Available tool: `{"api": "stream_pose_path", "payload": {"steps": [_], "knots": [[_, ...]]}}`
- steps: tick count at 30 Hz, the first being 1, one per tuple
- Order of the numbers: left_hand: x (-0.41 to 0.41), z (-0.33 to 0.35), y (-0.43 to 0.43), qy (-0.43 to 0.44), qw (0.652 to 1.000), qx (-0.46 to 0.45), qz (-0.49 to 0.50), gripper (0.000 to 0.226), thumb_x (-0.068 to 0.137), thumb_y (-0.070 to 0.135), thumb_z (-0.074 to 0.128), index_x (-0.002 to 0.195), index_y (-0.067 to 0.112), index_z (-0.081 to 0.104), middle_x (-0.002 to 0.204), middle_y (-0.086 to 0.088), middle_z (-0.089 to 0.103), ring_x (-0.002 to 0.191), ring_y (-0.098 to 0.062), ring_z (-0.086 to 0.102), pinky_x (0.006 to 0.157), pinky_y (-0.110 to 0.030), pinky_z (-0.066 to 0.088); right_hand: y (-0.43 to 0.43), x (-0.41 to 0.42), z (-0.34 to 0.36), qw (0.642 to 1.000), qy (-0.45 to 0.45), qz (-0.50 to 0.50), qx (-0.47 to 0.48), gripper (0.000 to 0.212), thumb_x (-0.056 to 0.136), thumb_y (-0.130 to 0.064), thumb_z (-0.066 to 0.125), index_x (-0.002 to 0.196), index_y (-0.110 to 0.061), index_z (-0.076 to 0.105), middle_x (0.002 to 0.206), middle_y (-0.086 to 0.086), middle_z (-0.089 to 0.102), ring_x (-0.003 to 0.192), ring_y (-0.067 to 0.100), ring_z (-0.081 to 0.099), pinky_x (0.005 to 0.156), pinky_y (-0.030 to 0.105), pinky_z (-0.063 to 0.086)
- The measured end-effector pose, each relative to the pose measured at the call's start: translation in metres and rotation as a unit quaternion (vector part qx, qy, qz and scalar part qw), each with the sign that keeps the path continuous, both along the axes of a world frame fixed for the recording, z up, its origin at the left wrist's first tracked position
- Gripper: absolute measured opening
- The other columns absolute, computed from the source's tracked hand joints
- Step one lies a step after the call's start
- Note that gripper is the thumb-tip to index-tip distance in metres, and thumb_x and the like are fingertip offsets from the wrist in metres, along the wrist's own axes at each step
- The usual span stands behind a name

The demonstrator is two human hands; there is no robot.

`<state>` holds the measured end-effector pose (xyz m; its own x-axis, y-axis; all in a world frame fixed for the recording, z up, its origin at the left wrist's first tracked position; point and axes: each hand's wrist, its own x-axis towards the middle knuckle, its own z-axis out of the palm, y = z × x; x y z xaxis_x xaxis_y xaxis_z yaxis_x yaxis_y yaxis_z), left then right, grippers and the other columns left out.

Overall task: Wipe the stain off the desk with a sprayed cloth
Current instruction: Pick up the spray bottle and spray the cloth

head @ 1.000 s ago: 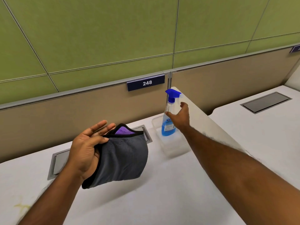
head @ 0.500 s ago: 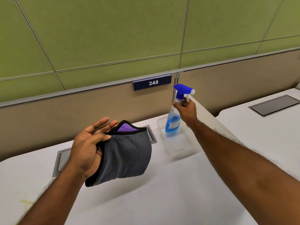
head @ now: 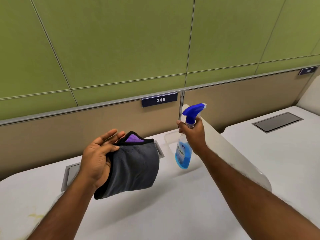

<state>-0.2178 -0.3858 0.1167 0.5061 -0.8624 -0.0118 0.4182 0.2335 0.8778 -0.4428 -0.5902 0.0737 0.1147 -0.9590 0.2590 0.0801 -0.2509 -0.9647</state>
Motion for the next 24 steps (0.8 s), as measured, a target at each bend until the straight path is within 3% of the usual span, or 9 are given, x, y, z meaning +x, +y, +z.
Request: {"api": "stream_pose_path", "payload": {"steps": [2, 4, 9, 12, 14, 17, 21, 24], "knots": [[-0.001, 0.004, 0.005, 0.003, 1.0, 0.0, 0.005, 0.051, 0.082, -0.022, 0.039, 0.11, 0.011, 0.066, 0.108, -0.009, 0.075, 0.104, -0.018, 0.071, 0.078, -0.021, 0.057, 0.024, -0.005, -0.005, 1.0, 0.019, 0.022, 0.002, 0.074, 0.072, -0.042, 0.077, 0.131, -0.017, 0.04, 0.094, 0.002, 0.065, 0.068, 0.01, 0.069, 0.059, 0.015, 0.052], [-0.002, 0.006, 0.009, 0.006, 1.0, 0.003, 0.011, 0.051, 0.081, -0.022, 0.038, 0.109, 0.011, 0.065, 0.104, -0.008, 0.076, 0.102, -0.017, 0.072, 0.077, -0.02, 0.058, 0.048, -0.012, -0.011, 0.998, 0.028, 0.055, -0.004, 0.084, 0.068, -0.043, 0.078, 0.136, -0.022, 0.033, 0.103, 0.001, 0.064, 0.07, 0.014, 0.07, 0.059, 0.018, 0.054], [-0.004, 0.011, 0.013, 0.014, 0.999, 0.025, 0.031, 0.049, 0.081, -0.022, 0.038, 0.106, 0.01, 0.065, 0.099, -0.007, 0.077, 0.096, -0.017, 0.073, 0.075, -0.02, 0.058, 0.107, -0.026, -0.019, 0.993, 0.045, 0.111, 0.012, 0.064, 0.074, -0.036, 0.073, 0.127, -0.018, 0.043, 0.101, 0.013, 0.067, 0.069, 0.023, 0.07, 0.064, 0.028, 0.059], [-0.003, 0.015, 0.012, 0.026, 0.998, 0.027, 0.045, 0.049, 0.079, -0.023, 0.038, 0.103, 0.009, 0.065, 0.094, -0.007, 0.077, 0.091, -0.016, 0.074, 0.074, -0.021, 0.057, 0.142, -0.034, -0.022, 0.982, 0.075, 0.174, 0.017, 0.044, 0.081, -0.027, 0.075, 0.116, -0.018, 0.05, 0.084, 0.005, 0.071, 0.069, 0.026, 0.07, 0.067, 0.03, 0.058], [-0.002, 0.018, 0.012, 0.029, 0.998, 0.026, 0.051, 0.048, 0.078, -0.024, 0.037, 0.102, 0.008, 0.065, 0.091, -0.007, 0.077, 0.089, -0.016, 0.074, 0.072, -0.02, 0.057, 0.164, -0.04, -0.022, 0.965, 0.074, 0.25, 0.018, 0.036, 0.083, -0.015, 0.072, 0.113, -0.017, 0.051, 0.08, 0.008, 0.071, 0.068, 0.029, 0.07, 0.067, 0.031, 0.058], [-0.003, 0.021, 0.013, 0.03, 0.998, 0.025, 0.055, 0.048, 0.078, -0.024, 0.037, 0.101, 0.007, 0.064, 0.092, -0.008, 0.076, 0.09, -0.015, 0.073, 0.072, -0.019, 0.057, 0.189, -0.042, -0.02, 0.935, 0.058, 0.348, 0.044, 0.032, 0.082, -0.007, 0.064, 0.112, -0.01, 0.053, 0.084, 0.016, 0.071, 0.067, 0.033, 0.069, 0.066, 0.035, 0.057], [-0.003, 0.024, 0.016, 0.029, 0.998, 0.031, 0.053, 0.047, 0.078, -0.024, 0.037, 0.103, 0.007, 0.063, 0.102, -0.013, 0.071, 0.098, -0.02, 0.07, 0.081, -0.023, 0.057, 0.211, -0.032, -0.021, 0.911, 0.073, 0.396, 0.093, 0.035, 0.074, -0.022, 0.068, 0.106, -0.011, 0.057, 0.098, 0.013, 0.073, 0.067, 0.027, 0.068, 0.067, 0.033, 0.057], [-0.003, 0.024, 0.02, 0.026, 0.998, 0.035, 0.051, 0.048, 0.078, -0.024, 0.037, 0.104, 0.007, 0.063, 0.099, -0.012, 0.073, 0.094, -0.018, 0.071, 0.085, -0.024, 0.057, 0.218, -0.027, -0.023, 0.906, 0.087, 0.406, 0.085, 0.022, 0.076, -0.023, 0.067, 0.097, -0.017, 0.063, 0.105, 0.011, 0.074, 0.068, 0.024, 0.069, 0.067, 0.031, 0.056]]}}
